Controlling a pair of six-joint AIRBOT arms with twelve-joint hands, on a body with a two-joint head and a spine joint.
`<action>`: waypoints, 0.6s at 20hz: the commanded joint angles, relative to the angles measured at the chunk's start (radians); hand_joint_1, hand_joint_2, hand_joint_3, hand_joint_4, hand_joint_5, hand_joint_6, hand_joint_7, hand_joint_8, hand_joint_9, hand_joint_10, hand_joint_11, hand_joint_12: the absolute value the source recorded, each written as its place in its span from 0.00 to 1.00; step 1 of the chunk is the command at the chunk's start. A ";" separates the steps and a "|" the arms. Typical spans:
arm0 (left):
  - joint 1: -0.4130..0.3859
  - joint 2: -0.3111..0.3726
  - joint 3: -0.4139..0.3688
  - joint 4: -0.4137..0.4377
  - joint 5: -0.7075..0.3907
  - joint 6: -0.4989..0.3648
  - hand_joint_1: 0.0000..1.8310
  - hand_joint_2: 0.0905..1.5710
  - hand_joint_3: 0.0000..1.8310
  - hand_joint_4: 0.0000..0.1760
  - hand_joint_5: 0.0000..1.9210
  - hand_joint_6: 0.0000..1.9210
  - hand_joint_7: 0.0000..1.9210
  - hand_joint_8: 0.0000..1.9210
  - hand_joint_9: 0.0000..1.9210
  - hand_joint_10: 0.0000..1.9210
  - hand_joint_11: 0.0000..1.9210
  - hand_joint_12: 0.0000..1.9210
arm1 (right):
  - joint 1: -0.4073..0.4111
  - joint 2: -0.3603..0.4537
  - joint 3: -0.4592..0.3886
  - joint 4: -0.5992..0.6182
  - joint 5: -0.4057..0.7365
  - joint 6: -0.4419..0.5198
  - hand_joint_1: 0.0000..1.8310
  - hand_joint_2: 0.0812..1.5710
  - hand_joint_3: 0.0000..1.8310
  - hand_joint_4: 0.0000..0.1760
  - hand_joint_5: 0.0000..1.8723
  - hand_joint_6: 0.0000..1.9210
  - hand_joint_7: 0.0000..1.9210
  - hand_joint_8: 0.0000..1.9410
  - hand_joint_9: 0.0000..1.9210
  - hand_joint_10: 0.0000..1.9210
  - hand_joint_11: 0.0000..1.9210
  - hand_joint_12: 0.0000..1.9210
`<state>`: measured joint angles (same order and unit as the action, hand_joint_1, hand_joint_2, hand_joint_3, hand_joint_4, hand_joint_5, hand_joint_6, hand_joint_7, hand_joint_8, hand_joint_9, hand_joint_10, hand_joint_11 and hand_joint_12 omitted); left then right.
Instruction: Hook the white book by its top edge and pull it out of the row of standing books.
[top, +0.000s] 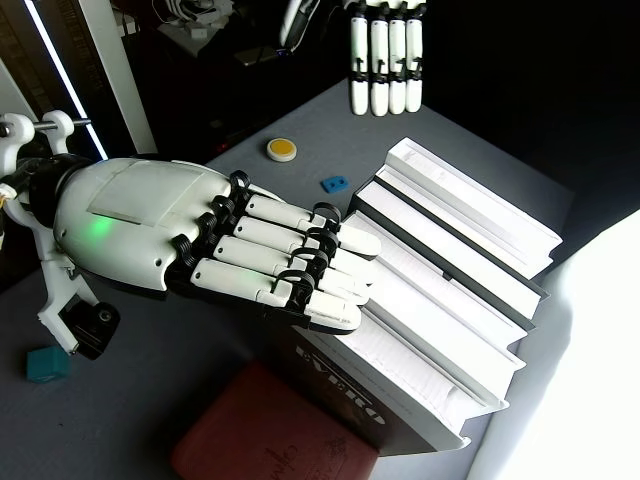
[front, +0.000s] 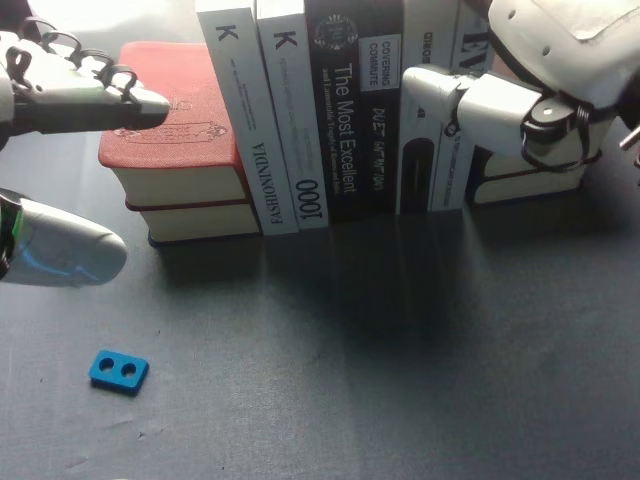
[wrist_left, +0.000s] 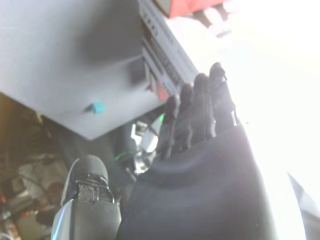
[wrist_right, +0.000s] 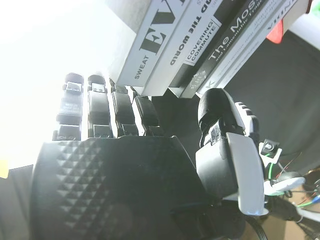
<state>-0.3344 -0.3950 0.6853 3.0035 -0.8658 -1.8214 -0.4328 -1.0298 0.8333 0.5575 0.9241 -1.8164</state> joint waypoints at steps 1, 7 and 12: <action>-0.016 -0.001 -0.005 0.008 0.092 0.000 0.00 0.72 0.00 0.00 0.00 0.00 0.00 0.00 0.00 0.00 0.00 0.00 | -0.008 0.011 -0.012 -0.035 0.060 -0.012 0.00 0.82 0.00 0.00 0.05 0.00 0.04 0.00 0.01 0.01 0.00 0.00; -0.012 0.000 -0.010 0.008 0.092 0.000 0.00 0.72 0.00 0.00 0.00 0.00 0.00 0.00 0.00 0.00 0.00 0.00 | -0.041 0.082 -0.118 -0.038 0.065 -0.051 0.00 0.82 0.00 0.00 0.04 0.00 0.02 0.00 0.00 0.00 0.00 0.00; -0.012 0.000 -0.016 0.008 0.092 0.000 0.00 0.72 0.00 0.00 0.00 0.00 0.00 0.00 0.00 0.00 0.00 0.00 | -0.075 0.151 -0.231 -0.038 0.075 -0.082 0.00 0.82 0.00 0.00 0.04 0.00 0.02 0.00 0.00 0.00 0.00 0.00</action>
<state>-0.3336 -0.3954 0.6720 3.0035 -0.8654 -1.8221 -0.5152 -0.8734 0.5922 0.5533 0.9470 -1.8984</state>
